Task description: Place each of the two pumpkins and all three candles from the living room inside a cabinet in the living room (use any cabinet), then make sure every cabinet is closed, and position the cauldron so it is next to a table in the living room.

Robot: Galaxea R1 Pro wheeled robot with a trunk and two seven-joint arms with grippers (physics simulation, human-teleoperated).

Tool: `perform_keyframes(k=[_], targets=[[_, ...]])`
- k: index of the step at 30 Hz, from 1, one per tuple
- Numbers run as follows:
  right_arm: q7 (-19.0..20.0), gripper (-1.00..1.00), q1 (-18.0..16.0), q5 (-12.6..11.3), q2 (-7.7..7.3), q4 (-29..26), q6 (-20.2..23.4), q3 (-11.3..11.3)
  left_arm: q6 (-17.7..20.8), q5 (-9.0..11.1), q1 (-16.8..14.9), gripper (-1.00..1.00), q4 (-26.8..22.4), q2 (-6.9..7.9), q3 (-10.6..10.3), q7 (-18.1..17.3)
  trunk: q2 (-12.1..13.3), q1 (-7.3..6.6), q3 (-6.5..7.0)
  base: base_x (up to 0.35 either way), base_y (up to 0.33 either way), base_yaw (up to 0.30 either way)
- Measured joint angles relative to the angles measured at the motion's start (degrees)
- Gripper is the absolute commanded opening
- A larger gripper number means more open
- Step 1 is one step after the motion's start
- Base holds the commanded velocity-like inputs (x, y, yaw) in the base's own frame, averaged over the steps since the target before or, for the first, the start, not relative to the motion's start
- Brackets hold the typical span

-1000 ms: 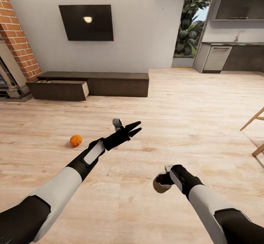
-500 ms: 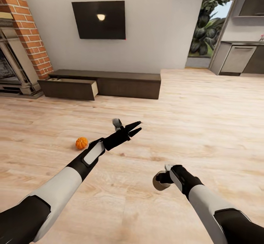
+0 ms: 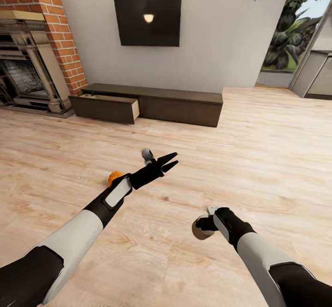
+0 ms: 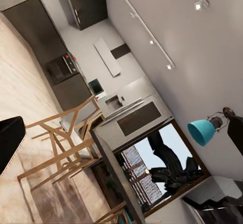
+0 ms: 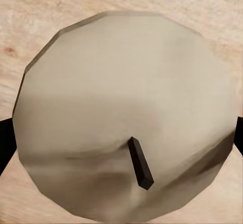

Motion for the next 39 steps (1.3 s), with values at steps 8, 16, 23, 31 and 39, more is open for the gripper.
perform_keyframes(k=[8,16,23,31,39], targets=[[-0.01,-1.00,0.00,0.03,-0.02,0.01,0.00,0.00,0.00,0.00,0.00,1.00,0.06,0.00,0.00,0.00,0.00,0.00,-0.45,0.000,0.000,0.233],[-0.02,-1.00,0.00,0.00,0.02,0.00,0.00,0.00,0.00,0.09,0.00,1.00,0.09,0.02,0.04,0.00,0.00,0.00,-0.79,0.073,-0.144,0.260],[-0.08,-1.00,0.00,0.01,0.02,0.06,0.07,0.00,0.00,0.12,0.00,1.00,0.17,0.20,0.09,-0.07,0.00,0.00,-0.92,0.224,-0.251,0.280],[-0.09,-1.00,0.00,-0.08,0.02,0.08,0.09,0.00,0.00,0.09,0.00,1.00,1.06,1.34,0.15,-4.42,0.00,0.00,-0.93,0.304,-0.084,0.284],[-0.09,-1.00,0.00,-0.08,0.02,0.08,0.08,0.00,0.00,0.10,0.00,1.00,1.14,1.38,0.18,-4.57,0.00,0.00,-0.93,0.329,-0.003,0.285]])
